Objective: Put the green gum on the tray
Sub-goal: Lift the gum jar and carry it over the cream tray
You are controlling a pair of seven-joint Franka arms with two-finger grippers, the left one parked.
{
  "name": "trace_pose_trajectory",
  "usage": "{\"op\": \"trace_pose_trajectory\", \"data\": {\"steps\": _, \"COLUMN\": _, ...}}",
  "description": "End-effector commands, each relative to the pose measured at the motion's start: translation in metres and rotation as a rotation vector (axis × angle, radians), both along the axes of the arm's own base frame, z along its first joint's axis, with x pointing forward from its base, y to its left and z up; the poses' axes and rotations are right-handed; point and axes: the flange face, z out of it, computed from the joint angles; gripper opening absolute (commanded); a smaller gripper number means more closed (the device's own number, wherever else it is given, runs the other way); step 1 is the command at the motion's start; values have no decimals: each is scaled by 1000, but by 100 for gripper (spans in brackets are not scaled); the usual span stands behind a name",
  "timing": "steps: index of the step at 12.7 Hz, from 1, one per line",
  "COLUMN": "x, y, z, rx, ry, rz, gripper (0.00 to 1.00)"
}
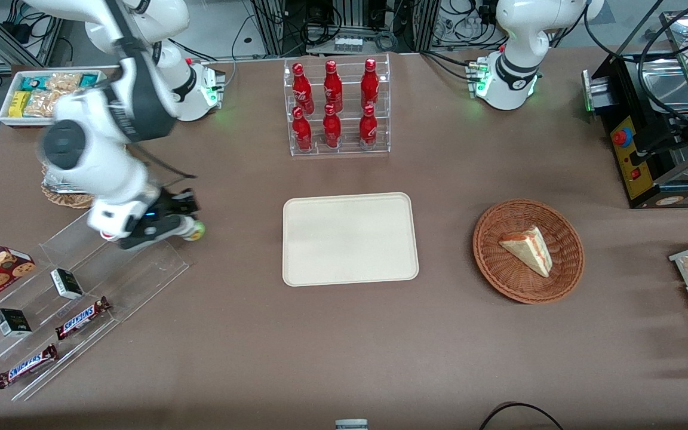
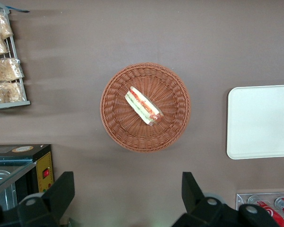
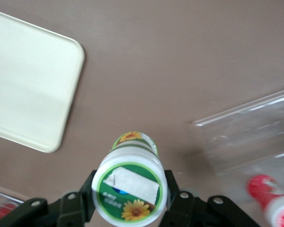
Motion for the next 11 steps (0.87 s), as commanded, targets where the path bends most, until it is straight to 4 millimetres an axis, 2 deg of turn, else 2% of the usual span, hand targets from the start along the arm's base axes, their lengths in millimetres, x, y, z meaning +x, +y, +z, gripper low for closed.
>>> {"op": "trace_pose_trajectory", "data": {"steps": 1, "x": 17, "y": 67, "z": -17, "rx": -18, "ry": 7, "rz": -103, "gripper": 0}}
{"op": "trace_pose_trajectory", "data": {"steps": 6, "x": 16, "y": 191, "z": -55, "rx": -42, "ry": -6, "rz": -264, "gripper": 0}}
{"op": "trace_pose_trajectory", "data": {"steps": 8, "x": 13, "y": 230, "z": -72, "rx": -17, "ry": 10, "rz": -305, "gripper": 0}}
{"op": "trace_pose_trajectory", "data": {"steps": 11, "x": 2, "y": 276, "z": -99, "rx": 25, "ry": -31, "rz": -357, "gripper": 0}}
